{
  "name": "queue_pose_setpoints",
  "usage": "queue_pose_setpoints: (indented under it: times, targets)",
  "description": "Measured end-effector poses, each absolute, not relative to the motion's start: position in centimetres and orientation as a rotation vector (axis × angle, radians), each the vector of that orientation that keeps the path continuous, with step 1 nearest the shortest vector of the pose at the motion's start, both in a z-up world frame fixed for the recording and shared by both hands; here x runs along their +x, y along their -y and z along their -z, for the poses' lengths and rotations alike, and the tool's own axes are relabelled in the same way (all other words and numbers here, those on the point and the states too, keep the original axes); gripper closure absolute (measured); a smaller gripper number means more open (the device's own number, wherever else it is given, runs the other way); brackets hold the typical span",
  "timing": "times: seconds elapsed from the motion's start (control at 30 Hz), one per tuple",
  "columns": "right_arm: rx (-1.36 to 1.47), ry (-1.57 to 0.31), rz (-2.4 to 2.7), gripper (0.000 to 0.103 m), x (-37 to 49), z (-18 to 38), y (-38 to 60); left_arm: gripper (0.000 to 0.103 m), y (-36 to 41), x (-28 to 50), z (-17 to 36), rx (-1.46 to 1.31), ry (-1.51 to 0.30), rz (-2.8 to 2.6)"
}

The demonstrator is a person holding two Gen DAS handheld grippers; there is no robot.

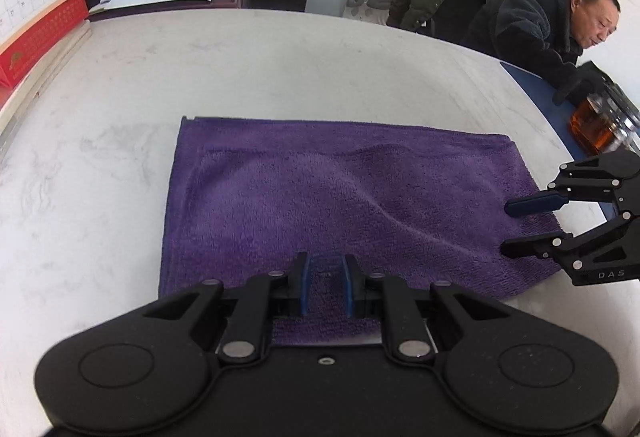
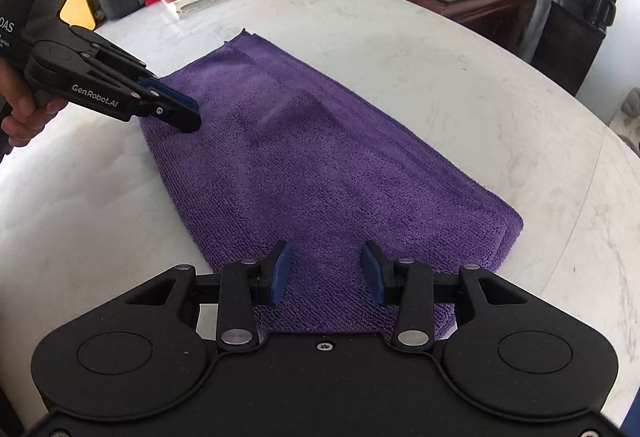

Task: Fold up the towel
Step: 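Move both open grippers to the edge of the folded towel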

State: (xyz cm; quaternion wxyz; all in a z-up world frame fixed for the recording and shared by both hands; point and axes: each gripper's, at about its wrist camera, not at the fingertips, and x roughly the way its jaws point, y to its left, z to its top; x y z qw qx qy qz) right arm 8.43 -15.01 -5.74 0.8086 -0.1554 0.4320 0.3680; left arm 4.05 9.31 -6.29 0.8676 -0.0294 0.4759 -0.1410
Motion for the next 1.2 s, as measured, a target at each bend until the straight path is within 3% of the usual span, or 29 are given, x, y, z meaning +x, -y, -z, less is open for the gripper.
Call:
queue_pose_setpoints:
  times: [0.47, 0.77, 1.2]
  targets:
    - [-0.291, -0.981, -0.847, 0.064, 0.5, 5.2, 17.0, 0.087, -9.5, -0.9, 5.1, -0.090, -1.066, 0.292]
    - [-0.072, -0.931, -0.656, 0.064, 3.4, 3.1, 23.1, 0.087, -8.9, 2.5, 3.5, -0.059, -1.009, 0.284]
    - [-0.007, -0.953, -0.647, 0.064, 6.6, 5.2, 24.7, 0.087, -7.6, 5.1, 6.0, -0.055, -1.031, 0.343]
